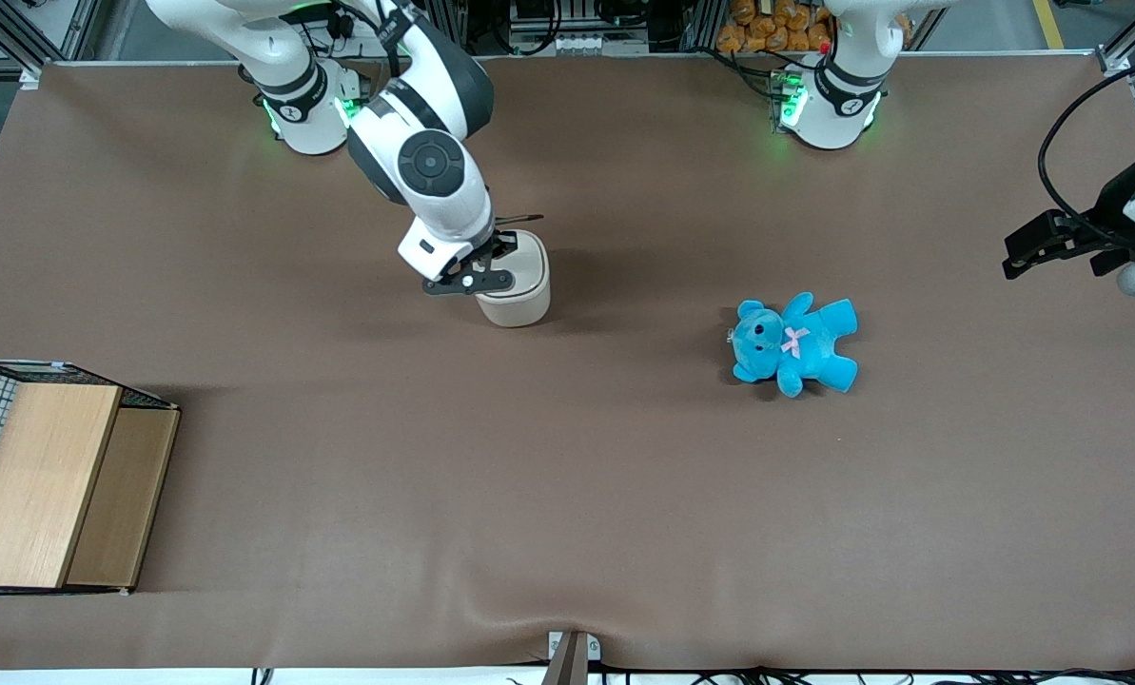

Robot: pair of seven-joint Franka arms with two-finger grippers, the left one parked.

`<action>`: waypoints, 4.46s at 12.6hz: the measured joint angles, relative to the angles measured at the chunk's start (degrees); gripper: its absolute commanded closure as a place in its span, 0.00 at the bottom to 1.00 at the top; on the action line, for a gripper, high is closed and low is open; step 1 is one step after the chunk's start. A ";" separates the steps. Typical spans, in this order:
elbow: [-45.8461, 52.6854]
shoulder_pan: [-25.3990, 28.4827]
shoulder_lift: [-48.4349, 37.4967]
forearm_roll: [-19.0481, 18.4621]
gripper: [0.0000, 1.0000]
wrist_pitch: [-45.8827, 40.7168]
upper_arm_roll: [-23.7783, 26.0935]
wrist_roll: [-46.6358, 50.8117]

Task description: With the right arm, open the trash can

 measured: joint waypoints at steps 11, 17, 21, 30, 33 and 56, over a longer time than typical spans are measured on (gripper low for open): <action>-1.11 0.07 1.39 -2.63 1.00 2.36 -0.06 0.26; -0.84 0.07 1.56 -3.21 0.99 1.95 0.02 1.94; 8.23 -0.44 1.63 -1.51 0.00 -10.61 -0.23 2.51; 26.91 -5.11 1.65 4.27 0.00 -26.14 -0.65 2.54; 31.11 -11.88 1.64 4.29 0.00 -32.30 -0.81 0.74; 24.57 -15.99 -19.89 0.71 0.00 -37.79 -25.64 -25.23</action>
